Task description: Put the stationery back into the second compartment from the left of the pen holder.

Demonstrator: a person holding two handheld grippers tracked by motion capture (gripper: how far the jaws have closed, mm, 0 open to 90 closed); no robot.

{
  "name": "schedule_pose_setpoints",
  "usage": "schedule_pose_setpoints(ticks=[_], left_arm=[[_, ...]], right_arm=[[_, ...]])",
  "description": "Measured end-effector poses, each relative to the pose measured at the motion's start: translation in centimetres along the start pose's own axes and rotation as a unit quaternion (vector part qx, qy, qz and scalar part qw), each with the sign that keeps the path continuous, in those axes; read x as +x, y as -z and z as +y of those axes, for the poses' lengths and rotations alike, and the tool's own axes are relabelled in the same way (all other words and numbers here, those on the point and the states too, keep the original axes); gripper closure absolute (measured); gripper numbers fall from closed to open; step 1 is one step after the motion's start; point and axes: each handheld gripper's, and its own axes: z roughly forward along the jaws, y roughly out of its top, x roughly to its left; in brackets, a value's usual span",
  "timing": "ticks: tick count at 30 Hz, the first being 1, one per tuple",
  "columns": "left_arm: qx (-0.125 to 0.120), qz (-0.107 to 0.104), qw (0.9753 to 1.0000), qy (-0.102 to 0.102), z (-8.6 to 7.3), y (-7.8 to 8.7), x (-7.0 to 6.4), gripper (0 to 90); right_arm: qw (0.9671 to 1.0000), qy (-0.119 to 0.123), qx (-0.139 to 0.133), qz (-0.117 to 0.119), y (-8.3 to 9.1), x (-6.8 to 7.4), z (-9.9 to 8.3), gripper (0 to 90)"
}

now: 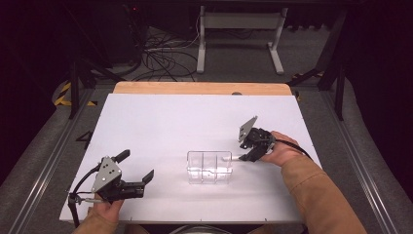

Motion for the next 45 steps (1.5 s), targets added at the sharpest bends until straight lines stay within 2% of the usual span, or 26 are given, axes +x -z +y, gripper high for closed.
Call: schedule_pose_setpoints(ticks=[10,17,23,30,33,36,41,45], left_arm=[[0.001,0.001,1.0000,-0.001,0.0,0.0,0.0,1.7],[0.000,0.002,1.0000,-0.001,0.0,0.0,0.0,1.7],[0.000,0.002,1.0000,-0.003,0.0,0.0,-0.1,1.7],[0.000,0.002,1.0000,-0.003,0.0,0.0,-0.1,1.7],[0.000,0.001,1.0000,-0.001,0.0,0.0,-0.1,1.7],[0.000,0.002,1.0000,-0.002,0.0,0.0,0.0,1.7],[0.000,0.003,1.0000,-0.002,0.0,0.0,-0.1,1.7],[0.000,0.003,1.0000,-0.002,0.0,0.0,-0.1,1.7]], right_arm=[[0.9993,0.023,0.028,0.010,-1.1,0.2,0.4,62.9],[0.9977,0.047,0.048,0.007,-1.6,0.6,0.6,71.0],[0.9966,0.067,0.047,0.004,-1.7,0.8,0.7,77.5],[0.9957,0.080,0.047,-0.001,-1.7,1.0,0.6,78.6],[0.9958,0.078,0.048,-0.002,-1.6,1.1,0.6,78.6],[0.9962,0.076,0.040,-0.007,-1.4,1.1,0.7,78.6],[0.9977,0.064,0.004,-0.020,0.2,1.1,0.9,78.6],[0.9974,0.058,-0.024,-0.034,1.5,1.2,0.9,78.6]])
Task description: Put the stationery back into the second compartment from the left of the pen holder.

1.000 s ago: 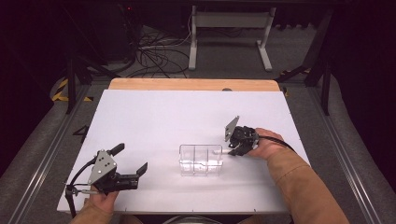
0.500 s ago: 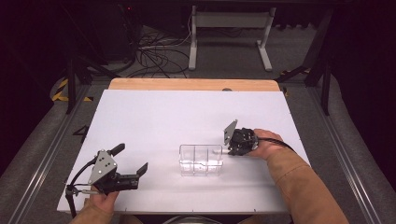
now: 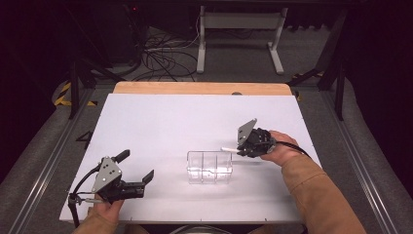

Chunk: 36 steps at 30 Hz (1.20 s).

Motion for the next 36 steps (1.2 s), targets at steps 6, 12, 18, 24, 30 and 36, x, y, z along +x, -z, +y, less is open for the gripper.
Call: schedule_pose_setpoints(ticks=[6,12,18,24,30,36], left_arm=[[-0.001,0.000,1.0000,0.001,0.0,0.0,0.0,1.7],[-0.001,0.000,1.0000,0.001,0.0,0.0,0.0,1.7],[-0.001,-0.001,1.0000,0.003,0.0,0.0,0.0,1.7],[-0.001,-0.001,1.0000,0.003,0.0,0.0,0.0,1.7],[-0.001,-0.001,1.0000,0.003,-0.1,-0.1,0.1,1.7],[-0.002,-0.001,1.0000,0.001,0.0,-0.1,0.1,1.7]], right_arm=[[0.9983,-0.022,-0.032,-0.044,2.0,0.4,0.4,78.6],[0.9947,-0.038,-0.062,-0.072,3.7,0.7,0.8,78.5],[0.9874,-0.067,-0.110,-0.092,5.8,1.1,0.8,78.6],[0.9772,-0.087,-0.163,-0.105,7.3,1.9,1.2,78.5],[0.9631,-0.099,-0.217,-0.124,8.8,3.2,1.6,78.5],[0.9511,-0.108,-0.258,-0.131,9.3,4.4,2.3,78.5]])
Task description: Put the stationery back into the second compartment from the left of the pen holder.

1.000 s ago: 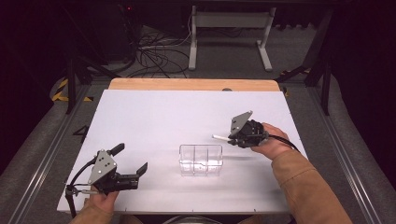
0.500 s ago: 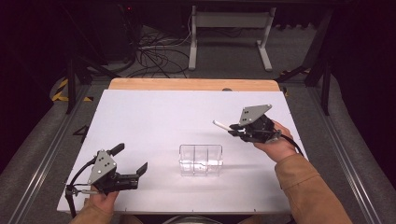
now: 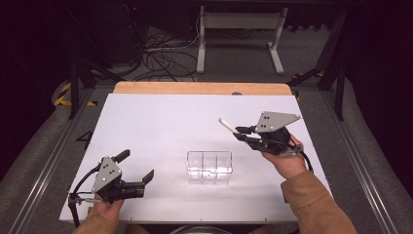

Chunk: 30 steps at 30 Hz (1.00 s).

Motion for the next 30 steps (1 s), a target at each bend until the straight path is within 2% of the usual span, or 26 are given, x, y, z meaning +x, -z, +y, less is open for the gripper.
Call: schedule_pose_setpoints(ticks=[5,8,13,26,30], left_arm=[[0.001,-0.001,1.0000,0.001,0.0,0.0,0.0,1.7],[0.002,-0.001,1.0000,0.002,0.0,0.0,0.0,1.7],[0.000,-0.001,1.0000,0.000,0.0,0.0,0.0,1.7],[0.000,-0.002,1.0000,0.001,0.0,0.0,0.0,1.7],[0.000,-0.002,1.0000,0.001,0.0,0.0,0.0,1.7]], right_arm=[[0.9988,-0.024,-0.042,0.000,0.3,0.6,0.3,78.5],[0.9979,-0.029,-0.057,0.003,0.1,1.2,0.4,78.4],[0.9937,-0.046,-0.100,0.021,-0.4,2.2,0.2,78.5],[0.9831,-0.084,-0.157,0.045,-2.7,4.2,-0.2,78.5],[0.9812,-0.088,-0.166,0.046,-3.3,4.8,-0.3,78.5]])
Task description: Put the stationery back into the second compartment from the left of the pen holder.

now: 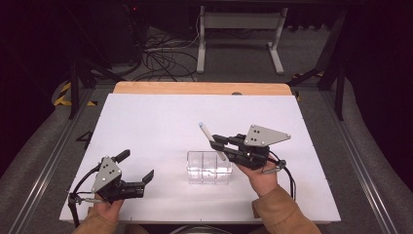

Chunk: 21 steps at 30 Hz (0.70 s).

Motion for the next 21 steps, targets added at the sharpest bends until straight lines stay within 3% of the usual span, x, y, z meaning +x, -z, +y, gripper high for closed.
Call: schedule_pose_setpoints(ticks=[11,21], left_arm=[[0.000,-0.001,1.0000,-0.001,0.0,0.0,0.0,1.7],[0.003,-0.004,1.0000,0.000,0.0,-0.1,-0.1,1.7]], right_arm=[[0.9998,-0.016,-0.016,0.003,-1.5,0.9,-1.0,78.4],[0.9998,-0.013,-0.013,0.003,-2.4,1.4,-1.6,78.5]])
